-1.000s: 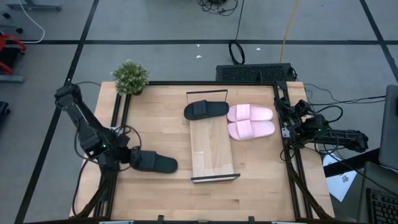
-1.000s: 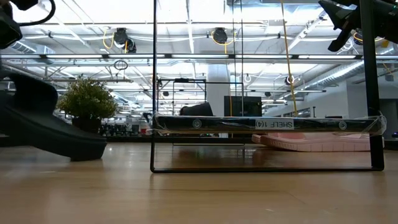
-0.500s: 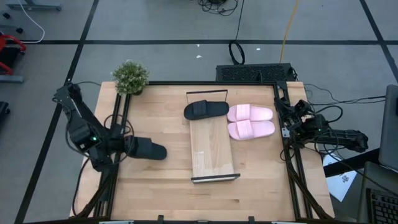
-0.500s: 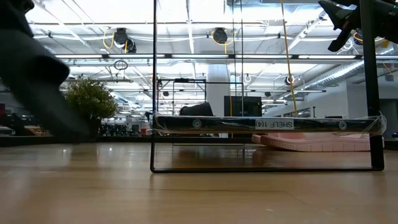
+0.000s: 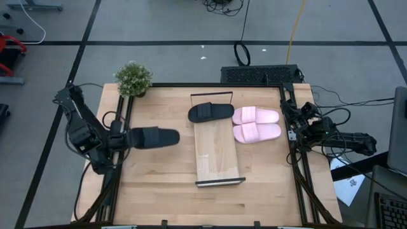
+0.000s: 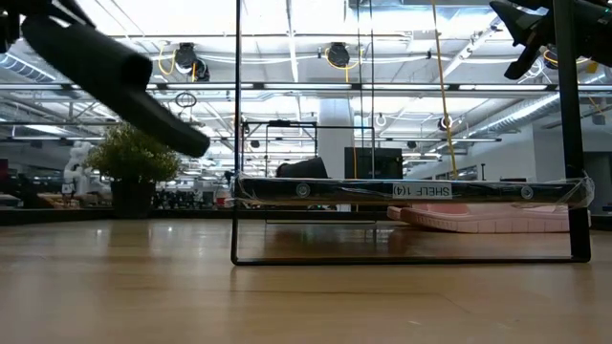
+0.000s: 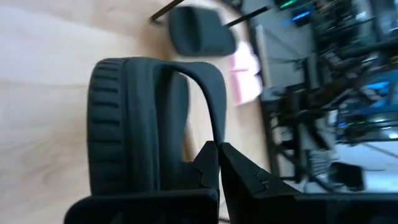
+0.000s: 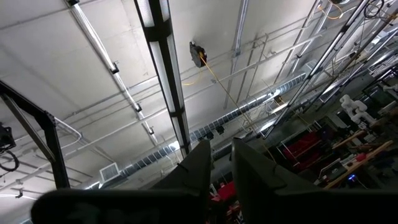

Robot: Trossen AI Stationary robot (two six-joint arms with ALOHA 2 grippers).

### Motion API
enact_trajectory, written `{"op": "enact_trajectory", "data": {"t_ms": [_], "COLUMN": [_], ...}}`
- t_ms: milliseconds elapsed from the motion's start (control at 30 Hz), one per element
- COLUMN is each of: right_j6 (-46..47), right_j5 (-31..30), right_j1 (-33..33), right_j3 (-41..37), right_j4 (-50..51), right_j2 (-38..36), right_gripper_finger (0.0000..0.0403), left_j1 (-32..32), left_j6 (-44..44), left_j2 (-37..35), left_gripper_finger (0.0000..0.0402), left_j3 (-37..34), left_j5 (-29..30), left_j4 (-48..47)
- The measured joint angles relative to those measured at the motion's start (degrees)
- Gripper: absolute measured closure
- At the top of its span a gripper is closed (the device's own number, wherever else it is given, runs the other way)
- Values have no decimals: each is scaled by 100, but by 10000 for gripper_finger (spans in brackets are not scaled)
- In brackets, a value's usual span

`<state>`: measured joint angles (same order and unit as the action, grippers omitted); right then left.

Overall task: Pick and place slides into the shelf
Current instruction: Put the black slide on the shelf

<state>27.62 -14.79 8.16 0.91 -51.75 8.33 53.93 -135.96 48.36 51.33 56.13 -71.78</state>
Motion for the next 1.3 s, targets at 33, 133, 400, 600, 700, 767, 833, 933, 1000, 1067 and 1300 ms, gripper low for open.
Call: {"op": "enact_trajectory", "data": {"t_ms": [33,133,400,600,700,767,833,933,1000,1067,1300], "right_j6": [0,-26,-144,-151,-151,-151,-151,-138,-136,-133,-131], "right_j5": [-1,-4,-11,-11,-11,-11,-11,-11,-9,-3,4], "right_j1": [-1,0,-2,0,-1,0,-2,-1,-1,-2,-1], "right_j3": [0,0,0,-1,-1,-2,0,0,0,0,0], "right_j4": [0,0,0,0,3,4,5,5,3,3,-3], "right_j2": [-1,0,0,0,-1,-1,-2,0,-1,0,-2], "right_gripper_finger": [348,348,348,348,348,348,348,348,348,348,348], "left_j1": [-10,-175,-1042,-1707,-1998,-2197,-2407,-2733,-2949,-3171,-3805], "left_j6": [74,484,2630,3863,4380,4730,5138,5784,6141,6451,7128], "left_j2": [0,48,539,1009,1211,1329,1457,1646,1782,1936,2636], "left_gripper_finger": [401,401,401,401,401,401,401,401,401,401,401], "left_j3": [0,0,-15,-22,-24,-24,-24,-24,-24,-26,-26], "left_j5": [166,663,1013,656,313,84,-163,-487,-738,-1013,-1946], "left_j4": [91,548,2811,4194,4821,5243,5728,6485,6894,7257,8612]}}
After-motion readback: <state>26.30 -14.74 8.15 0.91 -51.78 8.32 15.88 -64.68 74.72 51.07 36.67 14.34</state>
